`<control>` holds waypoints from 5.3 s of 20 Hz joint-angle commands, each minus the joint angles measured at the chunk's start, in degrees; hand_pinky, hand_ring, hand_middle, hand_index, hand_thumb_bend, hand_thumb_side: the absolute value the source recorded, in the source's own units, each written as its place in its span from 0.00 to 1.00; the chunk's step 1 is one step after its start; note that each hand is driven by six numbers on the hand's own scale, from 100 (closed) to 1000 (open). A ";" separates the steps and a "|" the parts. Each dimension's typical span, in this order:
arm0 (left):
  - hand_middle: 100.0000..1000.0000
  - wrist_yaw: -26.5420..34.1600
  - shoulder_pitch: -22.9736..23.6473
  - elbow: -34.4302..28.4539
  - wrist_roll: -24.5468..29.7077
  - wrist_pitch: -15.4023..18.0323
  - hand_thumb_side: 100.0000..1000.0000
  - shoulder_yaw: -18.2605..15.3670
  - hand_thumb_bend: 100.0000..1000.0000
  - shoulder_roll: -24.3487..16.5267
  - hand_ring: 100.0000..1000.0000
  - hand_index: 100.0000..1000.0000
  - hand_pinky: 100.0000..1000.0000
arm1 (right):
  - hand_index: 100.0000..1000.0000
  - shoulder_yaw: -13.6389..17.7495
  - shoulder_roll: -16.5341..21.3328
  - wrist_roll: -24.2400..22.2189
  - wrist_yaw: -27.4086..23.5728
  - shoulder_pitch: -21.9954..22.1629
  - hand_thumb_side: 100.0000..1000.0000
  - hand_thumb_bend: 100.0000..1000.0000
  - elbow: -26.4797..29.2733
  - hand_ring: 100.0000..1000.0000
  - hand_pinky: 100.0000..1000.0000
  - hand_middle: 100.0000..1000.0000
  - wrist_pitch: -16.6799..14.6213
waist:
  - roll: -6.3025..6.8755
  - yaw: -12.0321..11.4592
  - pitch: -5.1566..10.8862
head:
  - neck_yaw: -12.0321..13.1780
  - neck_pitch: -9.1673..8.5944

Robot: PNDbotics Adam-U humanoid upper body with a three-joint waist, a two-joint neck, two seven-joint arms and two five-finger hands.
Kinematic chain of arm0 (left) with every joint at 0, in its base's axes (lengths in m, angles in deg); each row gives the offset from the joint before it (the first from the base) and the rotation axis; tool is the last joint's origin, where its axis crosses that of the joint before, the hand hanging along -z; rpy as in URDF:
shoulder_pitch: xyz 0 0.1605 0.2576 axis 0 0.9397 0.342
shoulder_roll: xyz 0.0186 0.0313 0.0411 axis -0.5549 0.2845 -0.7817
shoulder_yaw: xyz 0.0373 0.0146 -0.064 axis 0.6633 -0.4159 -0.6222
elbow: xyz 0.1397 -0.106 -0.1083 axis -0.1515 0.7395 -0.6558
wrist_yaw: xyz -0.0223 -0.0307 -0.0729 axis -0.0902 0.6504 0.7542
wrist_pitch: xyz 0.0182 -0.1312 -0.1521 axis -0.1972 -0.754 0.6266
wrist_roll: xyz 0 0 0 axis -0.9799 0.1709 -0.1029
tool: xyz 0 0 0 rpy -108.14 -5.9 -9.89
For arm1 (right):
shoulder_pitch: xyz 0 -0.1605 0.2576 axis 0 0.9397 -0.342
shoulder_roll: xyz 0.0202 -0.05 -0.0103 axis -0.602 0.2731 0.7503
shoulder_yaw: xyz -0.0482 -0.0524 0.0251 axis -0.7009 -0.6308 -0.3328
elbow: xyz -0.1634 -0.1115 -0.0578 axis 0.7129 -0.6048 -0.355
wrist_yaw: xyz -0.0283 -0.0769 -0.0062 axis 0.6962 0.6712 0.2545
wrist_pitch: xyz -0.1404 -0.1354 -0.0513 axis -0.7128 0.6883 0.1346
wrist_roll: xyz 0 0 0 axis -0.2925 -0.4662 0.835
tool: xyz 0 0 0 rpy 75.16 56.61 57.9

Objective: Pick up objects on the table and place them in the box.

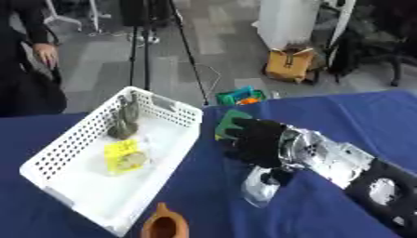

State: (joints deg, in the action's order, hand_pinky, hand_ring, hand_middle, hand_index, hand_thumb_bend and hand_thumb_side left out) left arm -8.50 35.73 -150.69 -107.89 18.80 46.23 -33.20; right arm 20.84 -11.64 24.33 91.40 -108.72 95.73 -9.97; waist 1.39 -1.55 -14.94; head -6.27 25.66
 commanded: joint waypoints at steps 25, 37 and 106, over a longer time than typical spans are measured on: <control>0.82 -0.23 -0.36 -0.81 0.26 -0.26 1.00 0.36 0.00 -1.63 0.74 0.76 0.72 | 1.00 -2.86 5.68 -15.30 10.13 0.57 0.42 0.42 1.54 1.00 1.00 1.00 -21.60 | -0.95 -0.34 -0.07 | -2.53 -0.78; 0.83 -0.22 -0.54 -0.81 0.17 -0.21 1.00 0.51 0.00 -1.53 0.74 0.76 0.72 | 1.00 -2.90 5.11 -15.30 11.50 0.67 0.44 0.43 -0.21 1.00 1.00 1.00 -22.05 | -1.71 -1.33 -0.78 | -3.55 -1.60; 0.81 -0.58 -1.15 -0.81 0.08 -0.59 1.00 0.47 0.00 -0.71 0.73 0.75 0.72 | 1.00 1.75 -0.59 -15.30 9.21 -0.18 0.53 0.47 -19.49 1.00 1.00 1.00 -16.84 | -0.33 -2.08 -2.96 | -6.27 -6.99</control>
State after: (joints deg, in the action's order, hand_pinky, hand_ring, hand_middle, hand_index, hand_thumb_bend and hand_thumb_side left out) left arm -9.02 35.12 -150.69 -107.74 18.28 46.92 -33.16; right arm 22.38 -12.67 25.05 99.73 -108.92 77.53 -10.69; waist 0.95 -3.55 -18.77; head -12.59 18.59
